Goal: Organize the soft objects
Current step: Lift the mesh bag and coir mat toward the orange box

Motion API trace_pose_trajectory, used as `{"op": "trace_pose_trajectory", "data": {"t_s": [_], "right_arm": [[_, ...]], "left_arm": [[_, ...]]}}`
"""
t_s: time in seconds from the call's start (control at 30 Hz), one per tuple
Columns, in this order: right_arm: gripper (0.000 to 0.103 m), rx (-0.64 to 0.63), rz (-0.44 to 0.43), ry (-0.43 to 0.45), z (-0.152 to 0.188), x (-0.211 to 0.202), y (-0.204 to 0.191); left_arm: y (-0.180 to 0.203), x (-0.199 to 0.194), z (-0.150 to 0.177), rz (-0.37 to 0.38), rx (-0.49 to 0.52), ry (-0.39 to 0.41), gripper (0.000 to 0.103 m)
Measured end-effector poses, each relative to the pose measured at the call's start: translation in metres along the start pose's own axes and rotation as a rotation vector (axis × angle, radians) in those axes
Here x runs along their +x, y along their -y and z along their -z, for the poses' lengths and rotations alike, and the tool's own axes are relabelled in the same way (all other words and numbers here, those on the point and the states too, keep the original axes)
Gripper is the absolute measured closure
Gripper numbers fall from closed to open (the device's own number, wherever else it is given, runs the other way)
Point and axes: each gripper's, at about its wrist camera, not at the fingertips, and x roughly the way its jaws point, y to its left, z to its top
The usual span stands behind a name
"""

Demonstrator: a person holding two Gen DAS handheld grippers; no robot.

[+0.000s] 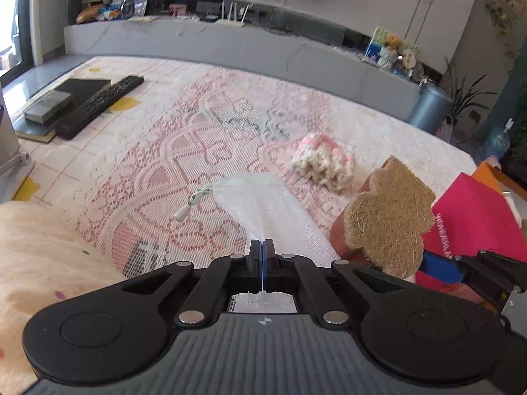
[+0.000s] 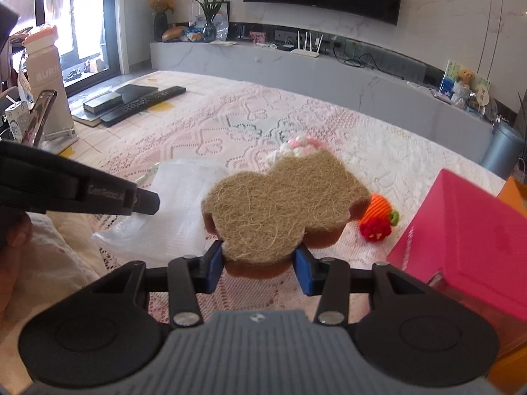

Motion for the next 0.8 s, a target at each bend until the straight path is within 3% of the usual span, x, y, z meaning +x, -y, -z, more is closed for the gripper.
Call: {"op": "trace_pose_trajectory", "data": {"t_s": [0.47, 0.67, 0.8], "right_arm": [[0.058, 0.025, 0.031, 0.115, -0.011, -0.075, 0.024], [0.058, -0.02, 0.094, 0.126, -0.005, -0.11, 0.046], [0.058, 0.004, 0.142, 0.115, 0.0, -0.135, 0.081]], "left_arm": [[0.03, -0.063, -0.002, 0.079, 0.076, 0.144, 0.103], [0.067, -0.081, -0.013, 0.168, 0.129, 0.19, 0.103], [0.101, -0.082, -0.022, 0.243, 0.171, 0.208, 0.103]]}}
